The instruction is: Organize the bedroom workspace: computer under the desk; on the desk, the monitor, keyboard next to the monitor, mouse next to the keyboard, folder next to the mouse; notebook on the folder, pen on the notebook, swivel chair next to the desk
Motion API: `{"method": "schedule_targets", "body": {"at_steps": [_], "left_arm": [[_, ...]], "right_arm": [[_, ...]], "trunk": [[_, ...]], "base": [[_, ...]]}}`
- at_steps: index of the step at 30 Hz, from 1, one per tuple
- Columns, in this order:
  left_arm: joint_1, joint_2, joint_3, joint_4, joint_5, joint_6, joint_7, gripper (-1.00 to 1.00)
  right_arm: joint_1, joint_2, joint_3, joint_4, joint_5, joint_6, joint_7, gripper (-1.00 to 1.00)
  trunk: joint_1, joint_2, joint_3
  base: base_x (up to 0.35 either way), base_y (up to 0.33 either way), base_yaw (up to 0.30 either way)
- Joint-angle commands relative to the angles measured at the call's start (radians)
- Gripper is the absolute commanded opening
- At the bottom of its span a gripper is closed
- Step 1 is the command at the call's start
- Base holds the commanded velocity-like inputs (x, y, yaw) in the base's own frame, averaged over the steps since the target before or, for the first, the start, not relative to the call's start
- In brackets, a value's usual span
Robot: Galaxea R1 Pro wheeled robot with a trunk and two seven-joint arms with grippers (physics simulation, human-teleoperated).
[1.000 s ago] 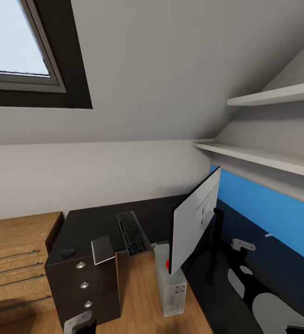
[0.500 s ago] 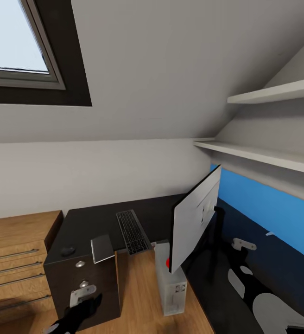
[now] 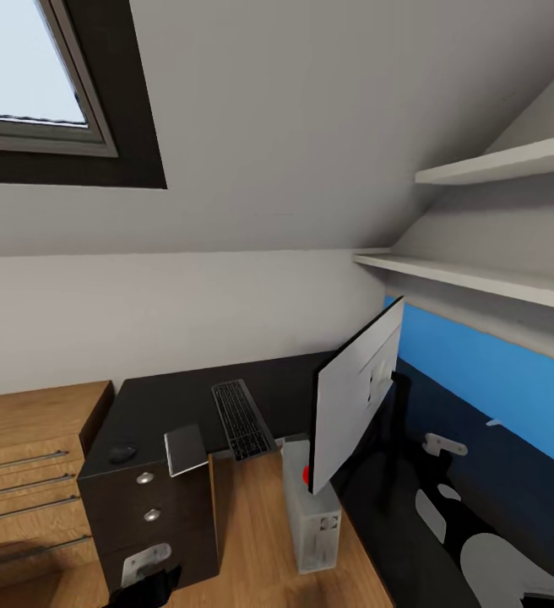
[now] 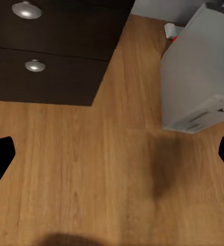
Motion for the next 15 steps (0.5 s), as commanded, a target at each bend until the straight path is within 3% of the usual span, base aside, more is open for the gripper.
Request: {"method": "schedule_targets", "body": {"at_steps": [1, 6, 8, 12, 15], "left_arm": [[-0.001, 0.001, -0.006, 0.017, 0.010, -0.020, 0.008, 1.00], [0.002, 0.000, -0.026, 0.130, -0.006, -0.254, -0.027, 1.00], [0.009, 0.000, -0.065, 0.148, -0.022, -0.341, -0.047, 1.00], [0.028, -0.001, -0.137, 0.171, -0.037, -0.415, -0.059, 1.00], [0.033, -0.002, -0.158, 0.197, -0.041, -0.435, -0.062, 1.00]], "right_arm": [[-0.001, 0.000, 0.001, 0.001, -0.006, -0.004, 0.001, 1.00], [-0.001, 0.000, 0.001, 0.002, -0.006, -0.004, 0.001, 1.00], [-0.001, 0.000, 0.002, 0.002, -0.006, -0.004, 0.001, 1.00], [-0.001, 0.000, 0.001, 0.003, -0.006, -0.004, 0.001, 1.00], [-0.001, 0.000, 0.001, 0.003, -0.006, -0.004, 0.001, 1.00]], "trunk": [[0.004, -0.008, -0.005], [0.023, -0.043, -0.020], [0.031, -0.057, -0.027], [0.046, -0.085, -0.039], [0.058, -0.106, -0.049]], "base": [[0.000, 0.000, 0.000], [0.000, 0.000, 0.000], [0.000, 0.000, 0.000], [0.000, 0.000, 0.000], [0.000, 0.000, 0.000]]}}
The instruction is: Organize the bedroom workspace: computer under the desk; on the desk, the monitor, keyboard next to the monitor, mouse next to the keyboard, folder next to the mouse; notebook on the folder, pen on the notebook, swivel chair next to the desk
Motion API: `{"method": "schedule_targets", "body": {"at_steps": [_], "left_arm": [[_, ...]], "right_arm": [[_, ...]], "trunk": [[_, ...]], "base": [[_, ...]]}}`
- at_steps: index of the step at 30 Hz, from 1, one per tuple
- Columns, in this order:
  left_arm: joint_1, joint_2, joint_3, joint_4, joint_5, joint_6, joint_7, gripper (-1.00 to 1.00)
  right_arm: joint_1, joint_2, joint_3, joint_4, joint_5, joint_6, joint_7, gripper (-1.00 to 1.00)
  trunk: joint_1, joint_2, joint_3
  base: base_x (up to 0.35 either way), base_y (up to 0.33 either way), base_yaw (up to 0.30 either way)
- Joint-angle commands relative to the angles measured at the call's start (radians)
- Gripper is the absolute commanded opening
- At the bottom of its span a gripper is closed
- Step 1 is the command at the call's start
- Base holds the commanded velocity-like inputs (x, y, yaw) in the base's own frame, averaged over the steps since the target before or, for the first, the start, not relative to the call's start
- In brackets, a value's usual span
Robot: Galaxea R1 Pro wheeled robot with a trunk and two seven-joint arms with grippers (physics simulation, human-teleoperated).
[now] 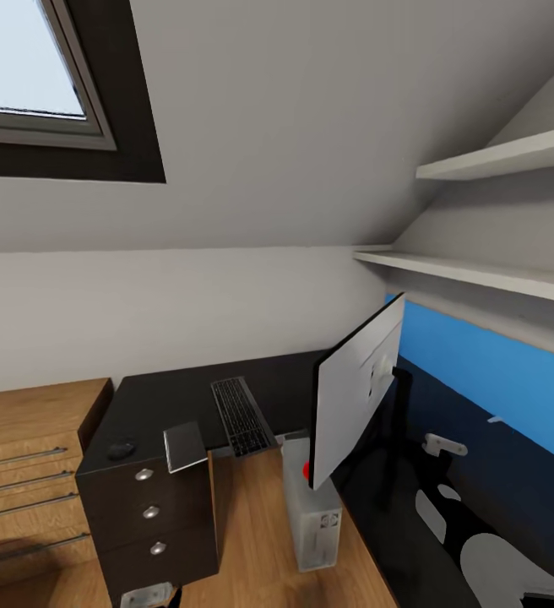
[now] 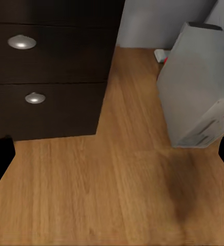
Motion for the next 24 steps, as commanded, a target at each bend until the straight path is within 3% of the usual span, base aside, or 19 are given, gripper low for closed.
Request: {"method": "schedule_targets", "body": {"at_steps": [1, 12, 24], "left_arm": [[0.000, 0.001, -0.013, 0.009, 0.010, -0.010, 0.003, 1.00], [0.004, 0.002, -0.028, 0.050, 0.011, -0.088, 0.001, 1.00], [0.004, 0.003, -0.026, 0.080, 0.015, -0.092, 0.001, 1.00]], "right_arm": [[-0.001, 0.000, 0.001, 0.000, -0.006, -0.003, 0.001, 1.00], [-0.001, 0.000, 0.000, 0.000, -0.006, -0.003, 0.001, 1.00], [-0.001, -0.002, 0.001, 0.006, -0.005, -0.006, 0.001, 1.00]], "trunk": [[0.004, -0.008, -0.005], [0.046, -0.085, -0.039], [0.046, -0.085, -0.039]], "base": [[0.000, 0.000, 0.000], [0.000, 0.000, 0.000], [0.000, 0.000, 0.000]]}}
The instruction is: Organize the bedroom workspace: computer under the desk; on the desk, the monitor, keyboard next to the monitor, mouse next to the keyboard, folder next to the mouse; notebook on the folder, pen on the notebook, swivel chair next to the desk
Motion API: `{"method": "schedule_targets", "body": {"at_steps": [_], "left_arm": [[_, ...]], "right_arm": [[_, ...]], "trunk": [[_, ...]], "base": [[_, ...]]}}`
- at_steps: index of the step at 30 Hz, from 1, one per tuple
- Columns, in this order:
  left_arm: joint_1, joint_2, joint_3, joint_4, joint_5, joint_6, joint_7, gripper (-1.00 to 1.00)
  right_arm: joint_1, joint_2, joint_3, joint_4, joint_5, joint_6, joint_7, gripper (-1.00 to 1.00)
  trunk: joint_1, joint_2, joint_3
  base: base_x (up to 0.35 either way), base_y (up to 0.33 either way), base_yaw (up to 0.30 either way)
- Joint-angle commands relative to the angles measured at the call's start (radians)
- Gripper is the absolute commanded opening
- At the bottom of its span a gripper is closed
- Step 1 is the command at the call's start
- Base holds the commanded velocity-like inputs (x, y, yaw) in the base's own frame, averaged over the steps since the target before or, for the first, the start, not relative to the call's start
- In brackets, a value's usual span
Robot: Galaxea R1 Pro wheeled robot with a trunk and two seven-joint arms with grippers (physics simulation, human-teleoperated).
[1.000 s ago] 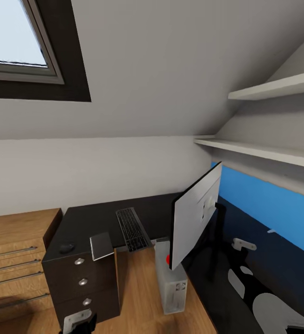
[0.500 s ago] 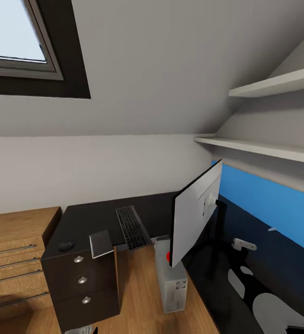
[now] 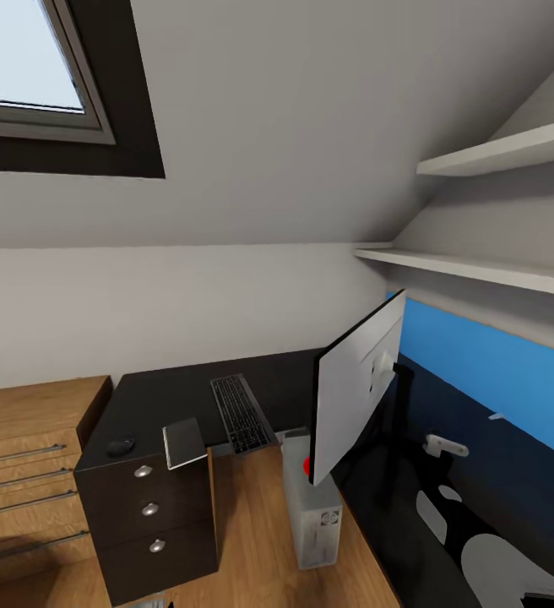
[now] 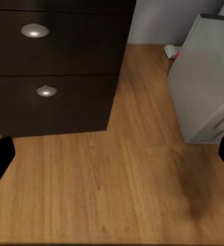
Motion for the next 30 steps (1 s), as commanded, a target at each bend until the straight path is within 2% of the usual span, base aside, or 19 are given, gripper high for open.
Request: {"method": "schedule_targets", "body": {"at_steps": [1, 6, 16, 24, 30], "left_arm": [[-0.001, 0.001, -0.008, 0.002, 0.011, -0.005, 0.003, 1.00], [-0.001, 0.001, -0.008, 0.008, 0.013, -0.006, 0.003, 1.00], [-0.001, 0.000, -0.010, 0.012, 0.013, -0.005, 0.003, 1.00], [-0.001, 0.000, -0.010, 0.012, 0.014, -0.005, 0.003, 1.00], [-0.001, 0.000, -0.011, 0.012, 0.014, -0.005, 0.003, 1.00]], "right_arm": [[-0.001, 0.000, 0.000, 0.004, -0.006, -0.005, 0.001, 1.00], [-0.001, -0.007, 0.001, 0.023, 0.005, -0.030, 0.001, 1.00], [-0.001, -0.011, 0.002, 0.044, 0.054, -0.059, 0.001, 1.00], [-0.001, -0.011, 0.001, 0.049, 0.063, -0.062, -0.001, 1.00], [-0.001, -0.012, 0.001, 0.050, 0.065, -0.064, -0.001, 1.00]], "trunk": [[0.000, -0.001, -0.001], [0.000, -0.001, -0.001], [0.000, -0.001, -0.001], [0.000, -0.001, -0.001], [0.000, -0.001, -0.001]], "base": [[0.006, 0.000, 0.000], [0.069, 0.000, 0.000], [0.135, 0.000, 0.000], [0.040, 0.000, 0.000], [0.217, 0.000, 0.000]]}}
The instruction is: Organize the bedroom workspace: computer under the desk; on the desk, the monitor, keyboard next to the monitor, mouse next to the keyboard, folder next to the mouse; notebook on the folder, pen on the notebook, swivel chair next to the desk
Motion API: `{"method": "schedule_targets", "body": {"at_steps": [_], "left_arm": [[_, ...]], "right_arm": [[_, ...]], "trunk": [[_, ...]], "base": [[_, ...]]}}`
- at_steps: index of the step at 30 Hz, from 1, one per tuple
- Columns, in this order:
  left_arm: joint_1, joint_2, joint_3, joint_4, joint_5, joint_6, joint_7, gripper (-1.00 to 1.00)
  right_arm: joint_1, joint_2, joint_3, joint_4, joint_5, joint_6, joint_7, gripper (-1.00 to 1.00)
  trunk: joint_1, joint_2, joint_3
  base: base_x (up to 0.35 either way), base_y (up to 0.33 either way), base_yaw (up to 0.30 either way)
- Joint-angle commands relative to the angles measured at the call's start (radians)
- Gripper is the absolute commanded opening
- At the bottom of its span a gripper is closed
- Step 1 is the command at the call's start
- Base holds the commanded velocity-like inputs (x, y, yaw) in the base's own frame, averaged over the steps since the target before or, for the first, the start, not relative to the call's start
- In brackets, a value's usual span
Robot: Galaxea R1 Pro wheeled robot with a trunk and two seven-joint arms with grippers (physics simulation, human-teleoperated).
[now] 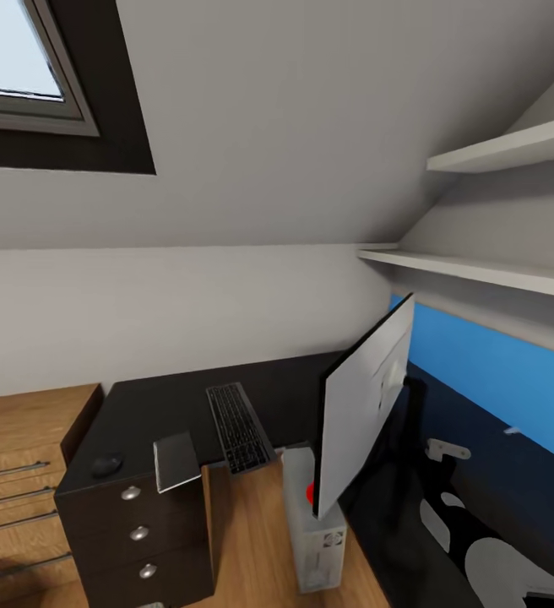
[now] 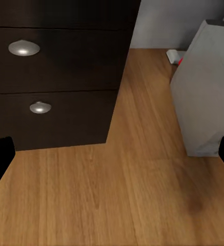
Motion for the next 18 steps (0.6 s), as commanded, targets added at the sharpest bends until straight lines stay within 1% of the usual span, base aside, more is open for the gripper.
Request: {"method": "schedule_targets", "body": {"at_steps": [1, 7, 18], "left_arm": [[-0.001, 0.001, -0.008, 0.000, 0.010, -0.005, 0.003, 1.00], [-0.001, 0.001, -0.009, 0.000, 0.010, -0.005, 0.003, 1.00], [-0.001, 0.001, -0.009, 0.000, 0.010, -0.004, 0.003, 1.00]], "right_arm": [[-0.001, 0.000, -0.001, 0.001, -0.005, -0.004, 0.001, 1.00], [-0.001, -0.001, -0.001, 0.001, -0.004, -0.004, 0.001, 1.00], [-0.001, -0.001, -0.001, 0.002, -0.005, -0.005, 0.001, 1.00]], "trunk": [[0.001, -0.001, -0.001], [0.001, -0.001, -0.001], [0.001, -0.001, -0.001]], "base": [[0.217, 0.000, 0.000], [0.107, 0.000, 0.000], [0.018, 0.000, 0.000]]}}
